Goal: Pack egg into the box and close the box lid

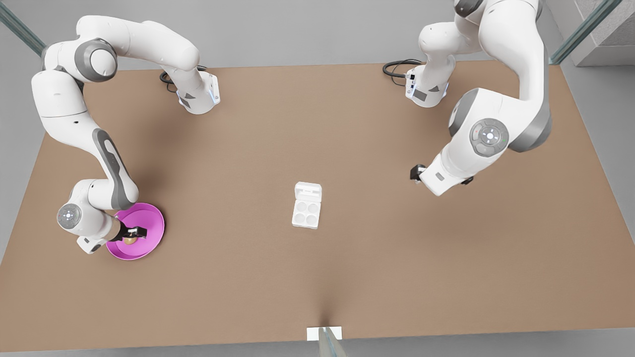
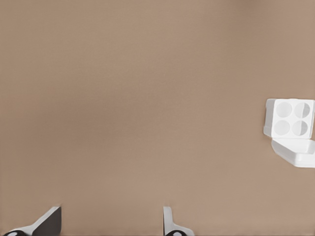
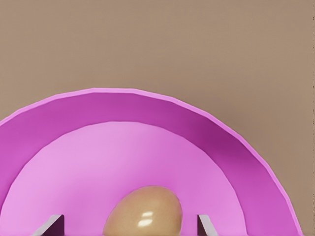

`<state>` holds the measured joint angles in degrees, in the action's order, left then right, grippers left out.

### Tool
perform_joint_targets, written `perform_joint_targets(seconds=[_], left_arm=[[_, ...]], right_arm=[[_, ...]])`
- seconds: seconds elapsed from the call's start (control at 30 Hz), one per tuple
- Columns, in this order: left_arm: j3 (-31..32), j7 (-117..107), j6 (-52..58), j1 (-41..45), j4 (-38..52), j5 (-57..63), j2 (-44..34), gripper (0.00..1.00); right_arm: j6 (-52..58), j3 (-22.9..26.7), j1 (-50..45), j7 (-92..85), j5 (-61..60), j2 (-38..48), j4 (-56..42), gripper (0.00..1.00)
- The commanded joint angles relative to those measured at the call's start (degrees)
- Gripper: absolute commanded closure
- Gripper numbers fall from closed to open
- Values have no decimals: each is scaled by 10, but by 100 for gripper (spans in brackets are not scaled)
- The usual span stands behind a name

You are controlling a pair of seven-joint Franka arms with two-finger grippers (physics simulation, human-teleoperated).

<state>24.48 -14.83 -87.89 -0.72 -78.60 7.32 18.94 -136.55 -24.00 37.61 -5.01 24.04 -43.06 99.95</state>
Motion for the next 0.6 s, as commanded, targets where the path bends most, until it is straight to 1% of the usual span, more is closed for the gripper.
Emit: perform_joint_targets(seconds=[0.0, 0.1, 0.13, 0.17, 0.2, 0.23, 0.37, 0.47, 0.53, 0.57], left_arm=[[0, 6, 12, -1, 1, 2, 0, 0], [0, 5, 9, 0, 1, 2, 1, 0], [0, 4, 10, 0, 1, 2, 0, 0], [0, 2, 12, 0, 1, 2, 0, 0], [0, 7, 10, -2, 3, 2, 0, 0], [0, 8, 10, -3, 2, 2, 0, 0], [0, 8, 9, -4, 1, 2, 1, 0], [0, 8, 8, -5, 1, 2, 2, 0], [0, 9, 8, -5, 1, 2, 2, 0], [0, 8, 8, -5, 3, 2, 1, 0]], right_arm=[[-11, 3, 4, 0, 6, -4, 0, 0], [-11, 3, 7, 0, 13, -8, 0, 0], [-11, 3, 8, 0, 11, -7, 1, 2], [-11, 3, 8, 0, 10, -5, 2, 6], [-10, 3, 9, 0, 10, -3, 6, 18], [-10, 3, 13, 0, 10, 1, 9, 21], [-8, 3, 13, 0, 9, 7, 17, 24], [-11, 3, 11, 1, 7, 5, 20, 24], [-19, 3, 12, 1, 7, 3, 24, 27], [-19, 3, 14, 0, 7, 3, 24, 30]])
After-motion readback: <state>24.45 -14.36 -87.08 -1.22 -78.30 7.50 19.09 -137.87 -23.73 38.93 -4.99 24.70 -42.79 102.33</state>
